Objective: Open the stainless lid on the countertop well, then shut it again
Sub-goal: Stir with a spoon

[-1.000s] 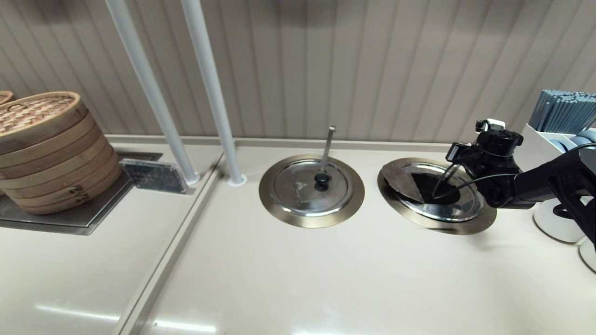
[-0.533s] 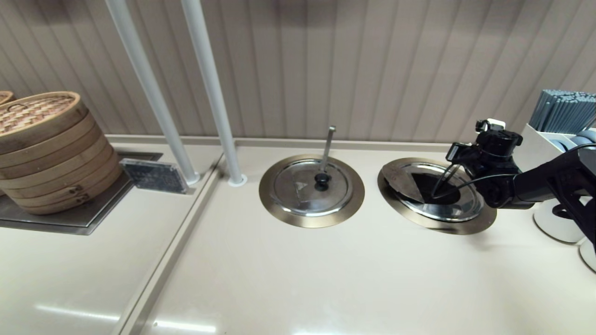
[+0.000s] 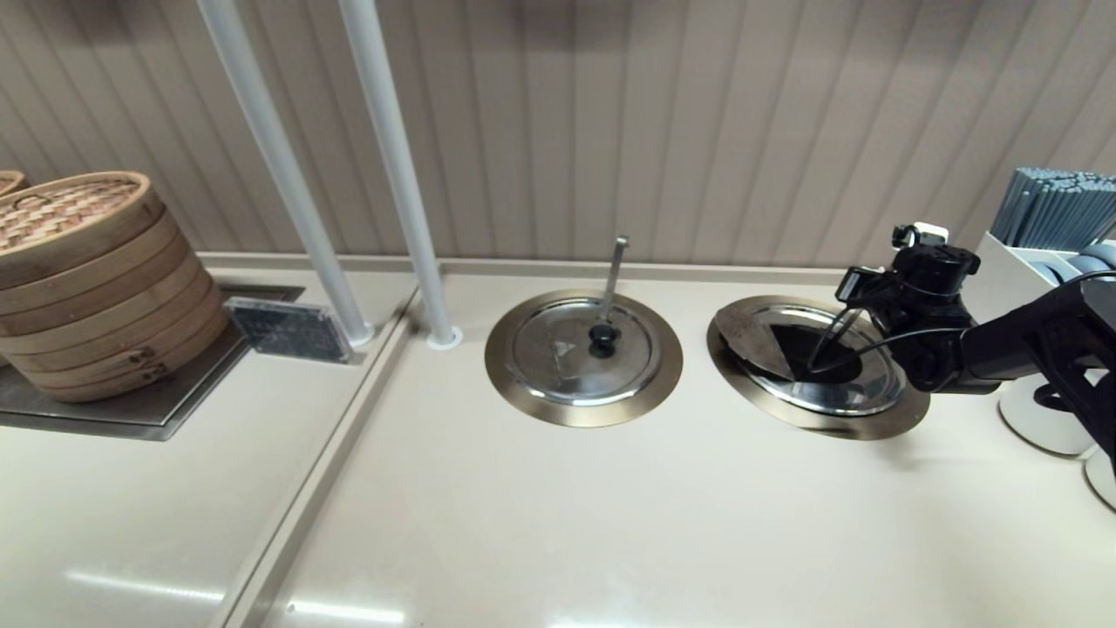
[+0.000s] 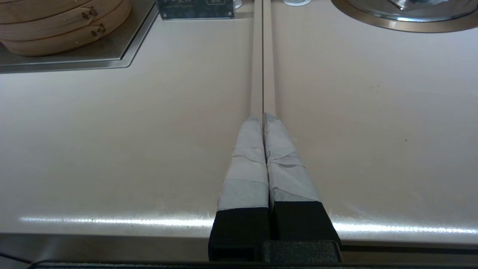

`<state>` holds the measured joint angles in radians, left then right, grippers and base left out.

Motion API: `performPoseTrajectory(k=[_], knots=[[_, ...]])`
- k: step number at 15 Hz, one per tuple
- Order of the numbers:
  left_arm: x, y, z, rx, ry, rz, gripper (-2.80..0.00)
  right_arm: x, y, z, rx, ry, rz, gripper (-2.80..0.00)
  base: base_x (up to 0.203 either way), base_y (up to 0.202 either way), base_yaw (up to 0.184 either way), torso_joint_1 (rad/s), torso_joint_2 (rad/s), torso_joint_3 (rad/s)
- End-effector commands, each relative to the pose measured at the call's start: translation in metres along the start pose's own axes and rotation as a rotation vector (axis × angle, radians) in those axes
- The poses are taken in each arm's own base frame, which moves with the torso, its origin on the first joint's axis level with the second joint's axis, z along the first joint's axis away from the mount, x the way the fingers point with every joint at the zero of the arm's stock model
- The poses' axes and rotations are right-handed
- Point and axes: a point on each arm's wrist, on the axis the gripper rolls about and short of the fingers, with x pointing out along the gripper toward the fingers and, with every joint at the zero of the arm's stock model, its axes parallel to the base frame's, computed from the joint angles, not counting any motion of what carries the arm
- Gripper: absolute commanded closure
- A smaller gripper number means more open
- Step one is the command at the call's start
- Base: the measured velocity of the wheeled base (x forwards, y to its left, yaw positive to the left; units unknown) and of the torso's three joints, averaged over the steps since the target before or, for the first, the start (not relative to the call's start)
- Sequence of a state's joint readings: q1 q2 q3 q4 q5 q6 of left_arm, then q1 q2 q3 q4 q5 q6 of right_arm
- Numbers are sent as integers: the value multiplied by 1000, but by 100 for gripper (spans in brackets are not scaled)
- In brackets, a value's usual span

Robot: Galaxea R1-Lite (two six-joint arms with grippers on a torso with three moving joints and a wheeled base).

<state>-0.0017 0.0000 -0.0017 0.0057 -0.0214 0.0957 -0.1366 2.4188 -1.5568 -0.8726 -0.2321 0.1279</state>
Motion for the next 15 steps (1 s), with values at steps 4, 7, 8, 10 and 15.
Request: performPoseTrajectory(k=[4, 7, 8, 10, 15], knots=[[0, 0, 0, 1, 1, 0, 0, -1, 0, 0, 2, -2, 0, 0, 0, 0, 0, 0, 0, 0], [0, 0, 0, 1, 1, 0, 0, -12, -1, 1, -3, 33, 3, -280, 0, 0, 0, 0, 0, 0], [0, 0, 0, 1, 1, 0, 0, -13, 0, 2, 0, 31, 6, -280, 0, 0, 0, 0, 0, 0], [0, 0, 0, 1, 1, 0, 0, -13, 1, 2, 6, 29, 7, -280, 0, 0, 0, 0, 0, 0], [0, 0, 0, 1, 1, 0, 0, -13, 1, 3, 12, 25, 8, -280, 0, 0, 0, 0, 0, 0]])
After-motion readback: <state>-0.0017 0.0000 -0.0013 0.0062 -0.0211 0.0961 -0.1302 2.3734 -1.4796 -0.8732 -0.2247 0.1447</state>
